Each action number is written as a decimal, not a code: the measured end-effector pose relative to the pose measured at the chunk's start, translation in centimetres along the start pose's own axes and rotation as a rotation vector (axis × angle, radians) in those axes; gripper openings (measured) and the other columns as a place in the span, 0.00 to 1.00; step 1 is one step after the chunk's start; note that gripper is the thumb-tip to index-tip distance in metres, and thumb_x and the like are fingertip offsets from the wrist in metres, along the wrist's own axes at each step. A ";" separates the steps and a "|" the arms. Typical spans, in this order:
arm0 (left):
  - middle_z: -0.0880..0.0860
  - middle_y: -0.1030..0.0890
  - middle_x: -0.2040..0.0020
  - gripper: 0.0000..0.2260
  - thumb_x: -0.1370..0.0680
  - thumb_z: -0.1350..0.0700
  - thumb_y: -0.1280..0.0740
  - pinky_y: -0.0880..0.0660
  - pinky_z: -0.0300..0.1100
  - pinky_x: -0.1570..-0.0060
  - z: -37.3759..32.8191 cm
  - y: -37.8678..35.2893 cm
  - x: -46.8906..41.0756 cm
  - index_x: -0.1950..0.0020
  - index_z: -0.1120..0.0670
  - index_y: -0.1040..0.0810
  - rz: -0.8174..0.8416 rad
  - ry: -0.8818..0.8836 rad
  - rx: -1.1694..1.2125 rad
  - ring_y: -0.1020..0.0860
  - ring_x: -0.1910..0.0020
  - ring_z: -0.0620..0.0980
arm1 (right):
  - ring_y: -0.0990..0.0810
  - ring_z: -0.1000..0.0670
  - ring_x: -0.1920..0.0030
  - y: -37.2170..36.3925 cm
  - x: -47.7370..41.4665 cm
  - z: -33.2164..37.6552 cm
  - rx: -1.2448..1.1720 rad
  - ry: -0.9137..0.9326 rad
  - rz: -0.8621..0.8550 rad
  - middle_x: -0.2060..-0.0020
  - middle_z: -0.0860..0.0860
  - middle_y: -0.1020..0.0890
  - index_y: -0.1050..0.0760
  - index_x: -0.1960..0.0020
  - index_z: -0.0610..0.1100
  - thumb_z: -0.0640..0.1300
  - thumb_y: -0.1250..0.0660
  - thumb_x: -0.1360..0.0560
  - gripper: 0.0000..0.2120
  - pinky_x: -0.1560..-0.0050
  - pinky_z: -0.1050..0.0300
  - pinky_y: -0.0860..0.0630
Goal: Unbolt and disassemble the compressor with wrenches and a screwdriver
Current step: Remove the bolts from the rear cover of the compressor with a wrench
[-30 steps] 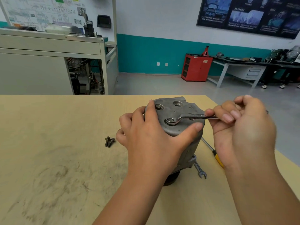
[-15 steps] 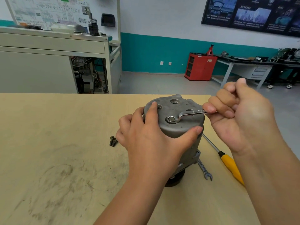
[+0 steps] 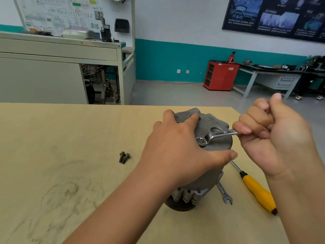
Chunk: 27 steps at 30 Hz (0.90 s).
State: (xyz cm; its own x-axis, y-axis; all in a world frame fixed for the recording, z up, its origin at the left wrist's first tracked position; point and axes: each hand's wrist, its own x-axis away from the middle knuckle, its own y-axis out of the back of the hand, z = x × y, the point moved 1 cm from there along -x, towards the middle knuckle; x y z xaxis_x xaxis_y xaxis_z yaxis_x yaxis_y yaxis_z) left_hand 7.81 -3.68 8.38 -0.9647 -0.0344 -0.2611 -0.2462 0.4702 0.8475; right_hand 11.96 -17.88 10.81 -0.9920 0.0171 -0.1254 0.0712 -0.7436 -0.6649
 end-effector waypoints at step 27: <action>0.42 0.45 0.28 0.51 0.48 0.19 0.47 0.38 0.42 0.34 1.9 -2.4 2.8 0.27 0.36 0.47 -0.307 -0.060 0.153 0.44 0.29 0.44 | 0.21 0.41 0.54 -6.7 -1.9 -1.4 1.768 0.219 0.406 0.54 0.42 0.19 0.26 0.44 0.35 0.45 0.30 0.31 0.19 0.54 0.44 0.23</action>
State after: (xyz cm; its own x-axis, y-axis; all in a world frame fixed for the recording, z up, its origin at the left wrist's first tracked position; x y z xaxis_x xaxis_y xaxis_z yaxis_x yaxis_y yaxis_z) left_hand 5.92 -3.18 4.75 -0.8396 -0.1445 -0.5237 -0.5025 0.5728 0.6476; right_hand 13.55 -12.00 14.53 -0.9031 -0.3551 -0.2416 -0.0488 -0.4740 0.8792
